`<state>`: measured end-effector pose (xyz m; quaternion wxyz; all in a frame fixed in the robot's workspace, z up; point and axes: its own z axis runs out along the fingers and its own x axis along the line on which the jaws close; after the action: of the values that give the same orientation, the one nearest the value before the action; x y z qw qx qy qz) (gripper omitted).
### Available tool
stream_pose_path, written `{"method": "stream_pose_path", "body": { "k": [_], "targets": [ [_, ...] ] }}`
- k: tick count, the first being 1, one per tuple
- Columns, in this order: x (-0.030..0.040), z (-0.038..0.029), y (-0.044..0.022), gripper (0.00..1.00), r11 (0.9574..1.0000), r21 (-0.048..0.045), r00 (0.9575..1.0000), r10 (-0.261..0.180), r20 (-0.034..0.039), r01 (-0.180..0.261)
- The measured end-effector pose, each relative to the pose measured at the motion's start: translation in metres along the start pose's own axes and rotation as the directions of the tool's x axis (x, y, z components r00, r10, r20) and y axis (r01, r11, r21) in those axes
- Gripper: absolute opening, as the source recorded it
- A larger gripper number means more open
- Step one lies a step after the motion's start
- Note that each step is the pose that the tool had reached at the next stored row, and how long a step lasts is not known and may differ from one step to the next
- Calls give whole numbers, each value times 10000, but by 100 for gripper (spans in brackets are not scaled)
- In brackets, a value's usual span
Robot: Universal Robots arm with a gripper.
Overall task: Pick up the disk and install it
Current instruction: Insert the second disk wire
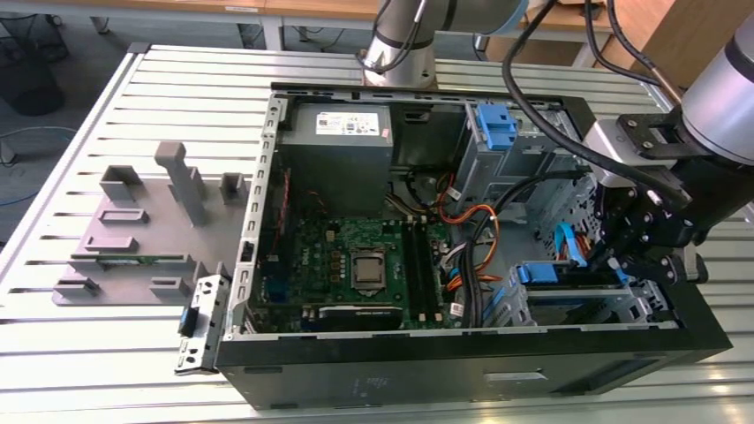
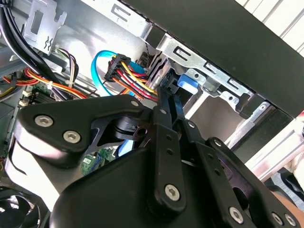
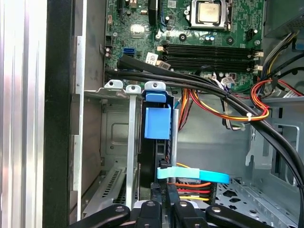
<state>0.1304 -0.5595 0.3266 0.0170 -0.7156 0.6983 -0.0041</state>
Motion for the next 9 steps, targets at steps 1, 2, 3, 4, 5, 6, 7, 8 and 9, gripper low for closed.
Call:
{"method": "stream_pose_path", "body": {
  "k": [1, 2, 3, 4, 5, 6, 7, 8, 9],
  "targets": [
    [0, 0, 0, 17, 10000, 0, 10000, 0, 0, 0],
    [0, 0, 0, 17, 10000, 0, 10000, 0, -1, 0],
    [0, 0, 0, 17, 10000, -1, 10000, 0, -1, 0],
    [0, 1, 0, 17, 10000, -1, 10000, 0, -1, 0],
    [0, 1, 0, 17, 10000, 0, 10000, -1, -1, 1],
    [-1, 5, 0, 17, 10000, -1, 10000, 1, 8, -1],
    [-1, 12, 1, 18, 10000, -2, 10000, 1, 24, -1],
    [0, 14, 1, 18, 10000, -1, 10000, 1, 23, -1],
    [0, 11, 1, 24, 10000, 0, 10000, 1, 16, -1]
  ]
}}
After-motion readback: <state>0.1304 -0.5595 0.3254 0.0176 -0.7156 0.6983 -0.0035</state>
